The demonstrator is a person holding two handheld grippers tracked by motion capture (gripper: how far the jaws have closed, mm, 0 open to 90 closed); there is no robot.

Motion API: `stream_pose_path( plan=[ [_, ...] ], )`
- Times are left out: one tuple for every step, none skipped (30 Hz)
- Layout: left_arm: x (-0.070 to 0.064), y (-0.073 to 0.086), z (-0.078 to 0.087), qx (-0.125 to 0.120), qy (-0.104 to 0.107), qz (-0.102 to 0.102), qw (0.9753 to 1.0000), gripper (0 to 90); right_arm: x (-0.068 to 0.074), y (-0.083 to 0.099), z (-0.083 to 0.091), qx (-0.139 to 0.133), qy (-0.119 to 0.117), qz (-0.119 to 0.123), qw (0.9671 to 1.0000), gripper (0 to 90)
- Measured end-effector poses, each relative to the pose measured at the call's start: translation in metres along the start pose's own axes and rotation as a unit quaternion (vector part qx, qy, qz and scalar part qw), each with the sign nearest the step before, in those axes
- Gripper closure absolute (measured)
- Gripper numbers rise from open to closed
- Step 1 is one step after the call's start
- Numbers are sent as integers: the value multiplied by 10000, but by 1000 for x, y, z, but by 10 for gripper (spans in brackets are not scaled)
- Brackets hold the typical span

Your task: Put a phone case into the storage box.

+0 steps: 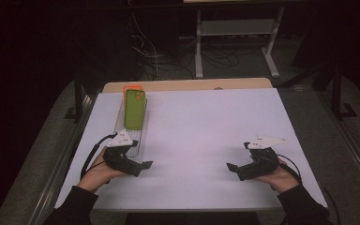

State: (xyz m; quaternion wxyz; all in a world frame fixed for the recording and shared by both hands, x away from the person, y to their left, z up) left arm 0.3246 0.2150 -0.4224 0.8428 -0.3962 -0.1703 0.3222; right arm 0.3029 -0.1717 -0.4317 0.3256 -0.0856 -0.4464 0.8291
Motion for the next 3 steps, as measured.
stream_pose_path(
  plan=[
    [0, -1, 0, -12, -1, -5, 10000, 14, 0, 0, 0, 6, -6, -27, 10000, 0],
    [0, -1, 1, -28, -1, -10, 10000, 14, 0, 0, 0, 9, 4, -19, 10000, 0],
    [-1, -2, 1, -22, 8, -13, 10000, 14, 0, 0, 0, 3, 14, -16, 10000, 0]
  ],
)
Point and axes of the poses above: each handheld gripper's, and its own axes: z roughly backward along the jaws, y roughly out of its underside, x roughly to its left, the point moved 4 cm from there along -z, roughly forward along the jaws, and after that the axes turned 8 degrees about -y, right-handed, at the moved point
